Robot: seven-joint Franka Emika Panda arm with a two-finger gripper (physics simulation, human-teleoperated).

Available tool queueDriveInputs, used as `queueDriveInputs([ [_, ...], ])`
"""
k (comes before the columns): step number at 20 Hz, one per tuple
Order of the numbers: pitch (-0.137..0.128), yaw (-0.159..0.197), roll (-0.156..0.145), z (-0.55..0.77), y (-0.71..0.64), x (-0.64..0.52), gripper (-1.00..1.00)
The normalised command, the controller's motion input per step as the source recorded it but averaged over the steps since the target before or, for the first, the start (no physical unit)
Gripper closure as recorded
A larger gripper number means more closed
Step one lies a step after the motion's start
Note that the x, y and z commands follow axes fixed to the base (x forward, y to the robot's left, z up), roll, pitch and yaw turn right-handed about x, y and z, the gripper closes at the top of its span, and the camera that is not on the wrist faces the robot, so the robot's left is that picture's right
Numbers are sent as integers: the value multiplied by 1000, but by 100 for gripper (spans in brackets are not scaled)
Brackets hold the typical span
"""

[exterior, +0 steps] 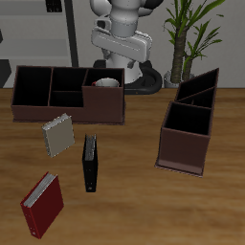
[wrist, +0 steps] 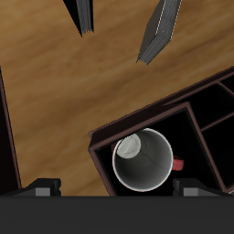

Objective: Place the red mug into the back desk caddy's right compartment and place the black book into the left desk caddy's right compartment

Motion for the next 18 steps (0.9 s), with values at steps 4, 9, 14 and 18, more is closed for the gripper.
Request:
queueDriveInputs([
  [4, -40, 5, -30, 327, -11, 101, -100],
  [9, -42, 157, -51, 281, -14, 239, -100],
  [14, -15, 219, -113, 348, -237, 525, -100],
  [18, -13, 166, -40, 291, -169, 357, -100],
])
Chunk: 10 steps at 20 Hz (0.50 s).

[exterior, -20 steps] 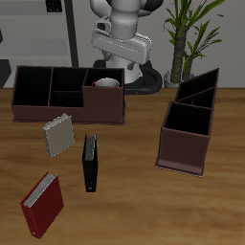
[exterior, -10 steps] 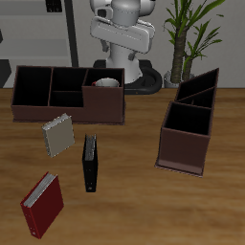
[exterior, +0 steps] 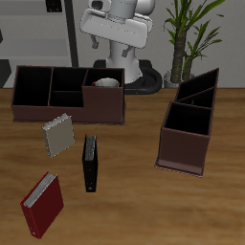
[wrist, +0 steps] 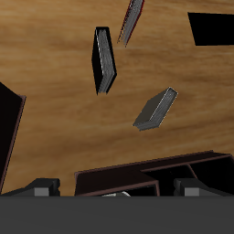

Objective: Place the red mug into the back desk caddy's right compartment and place the black book into the left desk caddy's right compartment

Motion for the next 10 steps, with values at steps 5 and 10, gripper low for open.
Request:
queueDriveInputs([
  [5, -24, 147, -18, 211, -135, 232, -100],
  [10, 30, 168, 25, 200, -178, 432, -100],
])
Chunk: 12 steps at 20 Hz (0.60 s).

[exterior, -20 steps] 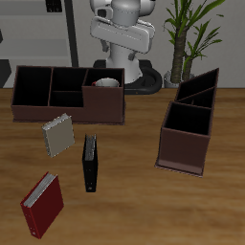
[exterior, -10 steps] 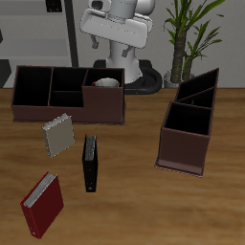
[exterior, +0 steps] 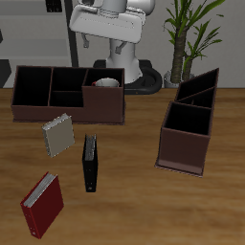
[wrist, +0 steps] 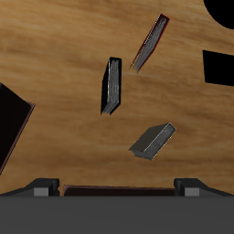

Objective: Place the red mug into the back desk caddy's right compartment and place the black book into the left desk caddy's right compartment

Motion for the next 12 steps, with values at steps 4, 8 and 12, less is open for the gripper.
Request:
queueDriveInputs([
  [4, 73, 52, 55, 0, -172, 456, -100],
  [8, 138, 85, 91, -67, -196, 717, -100],
  [12, 4, 73, -9, -15, -200, 445, -100],
])
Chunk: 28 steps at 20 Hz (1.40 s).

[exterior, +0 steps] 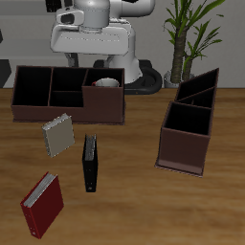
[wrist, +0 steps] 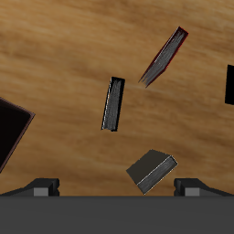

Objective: Place the red mug into the back desk caddy's right compartment and place the black book into the left desk caddy's right compartment

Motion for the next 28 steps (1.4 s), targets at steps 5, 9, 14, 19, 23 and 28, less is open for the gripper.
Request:
queueDriveInputs([
  [5, -24, 35, 6, -101, -76, 331, -100],
  [9, 13, 21, 42, -284, -28, 375, -100],
  [14, -10, -24, 4, -344, -75, 375, -100],
  [19, -89, -52, -4, -449, 0, 206, -100],
  [23, -121, -4, -51, -305, -46, 105, -100],
  [28, -14, -50, -12, -405, -57, 163, -100],
])
